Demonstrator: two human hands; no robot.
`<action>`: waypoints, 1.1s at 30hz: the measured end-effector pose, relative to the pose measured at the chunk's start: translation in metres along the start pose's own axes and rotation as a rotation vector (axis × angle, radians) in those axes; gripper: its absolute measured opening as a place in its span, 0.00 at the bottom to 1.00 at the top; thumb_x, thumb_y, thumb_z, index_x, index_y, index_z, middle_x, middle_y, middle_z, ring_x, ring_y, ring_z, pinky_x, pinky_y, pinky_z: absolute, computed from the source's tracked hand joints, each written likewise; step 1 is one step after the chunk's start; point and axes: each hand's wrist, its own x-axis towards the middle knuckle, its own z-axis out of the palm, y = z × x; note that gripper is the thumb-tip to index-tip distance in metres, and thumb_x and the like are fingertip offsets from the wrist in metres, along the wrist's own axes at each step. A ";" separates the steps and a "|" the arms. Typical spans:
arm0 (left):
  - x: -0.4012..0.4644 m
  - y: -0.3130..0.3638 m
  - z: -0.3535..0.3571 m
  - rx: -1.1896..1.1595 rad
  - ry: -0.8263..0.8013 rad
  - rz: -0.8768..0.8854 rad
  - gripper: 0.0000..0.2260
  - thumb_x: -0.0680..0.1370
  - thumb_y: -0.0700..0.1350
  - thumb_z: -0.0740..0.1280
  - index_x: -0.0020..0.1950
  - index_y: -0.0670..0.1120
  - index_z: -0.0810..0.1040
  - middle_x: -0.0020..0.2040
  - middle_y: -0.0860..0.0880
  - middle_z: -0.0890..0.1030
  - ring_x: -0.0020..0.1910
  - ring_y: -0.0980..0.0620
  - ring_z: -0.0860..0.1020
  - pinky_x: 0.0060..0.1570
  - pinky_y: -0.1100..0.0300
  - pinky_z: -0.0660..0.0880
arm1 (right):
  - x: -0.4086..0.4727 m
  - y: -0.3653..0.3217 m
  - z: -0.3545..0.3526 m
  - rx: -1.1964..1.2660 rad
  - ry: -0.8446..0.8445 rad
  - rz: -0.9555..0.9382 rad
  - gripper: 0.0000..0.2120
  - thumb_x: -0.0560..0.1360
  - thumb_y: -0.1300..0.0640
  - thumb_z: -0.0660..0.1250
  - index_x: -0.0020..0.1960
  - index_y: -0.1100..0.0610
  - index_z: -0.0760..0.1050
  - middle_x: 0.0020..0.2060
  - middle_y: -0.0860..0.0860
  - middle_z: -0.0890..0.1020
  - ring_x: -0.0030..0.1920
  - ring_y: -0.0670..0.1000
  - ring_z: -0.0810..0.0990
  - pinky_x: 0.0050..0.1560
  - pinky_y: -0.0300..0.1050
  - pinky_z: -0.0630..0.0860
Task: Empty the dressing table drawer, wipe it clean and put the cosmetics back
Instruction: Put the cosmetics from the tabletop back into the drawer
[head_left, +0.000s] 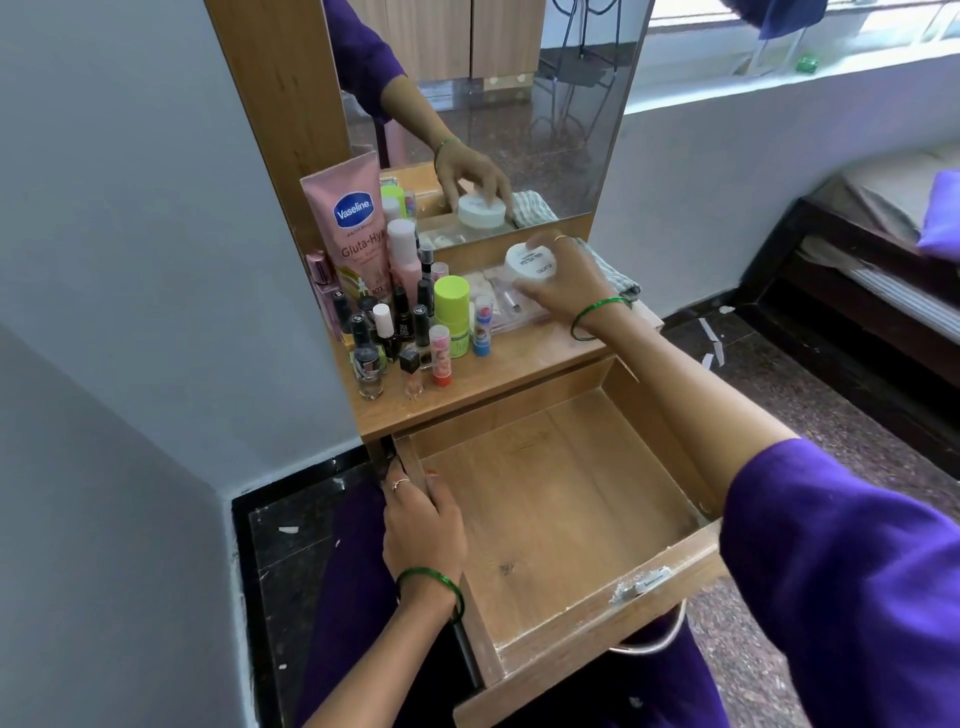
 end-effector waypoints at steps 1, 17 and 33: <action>0.000 0.000 0.000 -0.004 -0.001 0.004 0.14 0.80 0.49 0.56 0.63 0.44 0.68 0.49 0.47 0.77 0.41 0.48 0.78 0.32 0.57 0.71 | -0.008 0.002 -0.007 0.009 0.027 -0.011 0.22 0.69 0.52 0.71 0.60 0.55 0.70 0.57 0.55 0.75 0.52 0.52 0.73 0.47 0.42 0.68; -0.004 0.006 -0.001 -0.154 0.019 -0.105 0.18 0.83 0.51 0.50 0.68 0.45 0.68 0.61 0.44 0.77 0.57 0.43 0.77 0.44 0.55 0.68 | -0.174 -0.001 0.078 -0.202 -0.513 -0.062 0.25 0.68 0.43 0.71 0.58 0.55 0.69 0.55 0.52 0.75 0.57 0.55 0.71 0.55 0.46 0.70; -0.003 0.006 -0.002 -0.146 0.012 -0.094 0.18 0.83 0.51 0.50 0.68 0.45 0.68 0.59 0.45 0.78 0.53 0.46 0.78 0.36 0.60 0.67 | -0.168 -0.019 0.126 -0.159 -0.465 0.067 0.24 0.75 0.54 0.68 0.67 0.61 0.66 0.61 0.59 0.70 0.60 0.62 0.72 0.58 0.49 0.70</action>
